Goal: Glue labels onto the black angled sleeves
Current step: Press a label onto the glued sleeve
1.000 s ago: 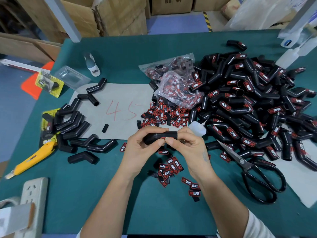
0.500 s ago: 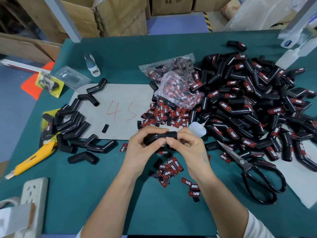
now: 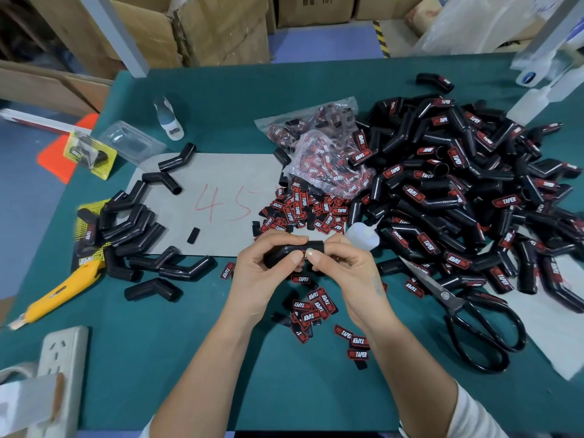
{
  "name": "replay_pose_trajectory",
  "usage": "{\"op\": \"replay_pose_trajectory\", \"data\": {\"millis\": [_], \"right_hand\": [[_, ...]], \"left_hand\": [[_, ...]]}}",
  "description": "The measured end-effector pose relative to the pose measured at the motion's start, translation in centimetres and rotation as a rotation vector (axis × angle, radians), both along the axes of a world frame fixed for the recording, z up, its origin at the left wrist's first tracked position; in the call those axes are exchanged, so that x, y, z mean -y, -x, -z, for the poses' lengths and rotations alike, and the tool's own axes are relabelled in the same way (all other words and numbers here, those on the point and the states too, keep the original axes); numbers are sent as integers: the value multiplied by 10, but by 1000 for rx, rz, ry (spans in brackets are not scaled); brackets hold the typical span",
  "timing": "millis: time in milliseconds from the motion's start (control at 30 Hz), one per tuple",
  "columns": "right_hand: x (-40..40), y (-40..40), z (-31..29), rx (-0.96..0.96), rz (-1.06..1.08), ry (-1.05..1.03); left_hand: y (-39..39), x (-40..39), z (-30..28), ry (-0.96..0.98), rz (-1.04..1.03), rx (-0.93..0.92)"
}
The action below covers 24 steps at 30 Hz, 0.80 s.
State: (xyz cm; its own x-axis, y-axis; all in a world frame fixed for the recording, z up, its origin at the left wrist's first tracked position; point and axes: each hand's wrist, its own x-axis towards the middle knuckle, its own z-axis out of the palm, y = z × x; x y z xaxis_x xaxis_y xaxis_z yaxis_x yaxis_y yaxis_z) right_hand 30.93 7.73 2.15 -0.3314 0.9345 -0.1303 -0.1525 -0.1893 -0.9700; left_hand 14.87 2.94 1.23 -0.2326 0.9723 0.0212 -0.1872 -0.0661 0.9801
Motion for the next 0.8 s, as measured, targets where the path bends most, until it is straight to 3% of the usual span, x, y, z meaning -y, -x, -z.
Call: {"op": "replay_pose_trajectory", "data": {"millis": [800], "right_hand": [[1,0,0,-64,-43,54]], "left_hand": [[0,0,0,-21,-11,-46]]}}
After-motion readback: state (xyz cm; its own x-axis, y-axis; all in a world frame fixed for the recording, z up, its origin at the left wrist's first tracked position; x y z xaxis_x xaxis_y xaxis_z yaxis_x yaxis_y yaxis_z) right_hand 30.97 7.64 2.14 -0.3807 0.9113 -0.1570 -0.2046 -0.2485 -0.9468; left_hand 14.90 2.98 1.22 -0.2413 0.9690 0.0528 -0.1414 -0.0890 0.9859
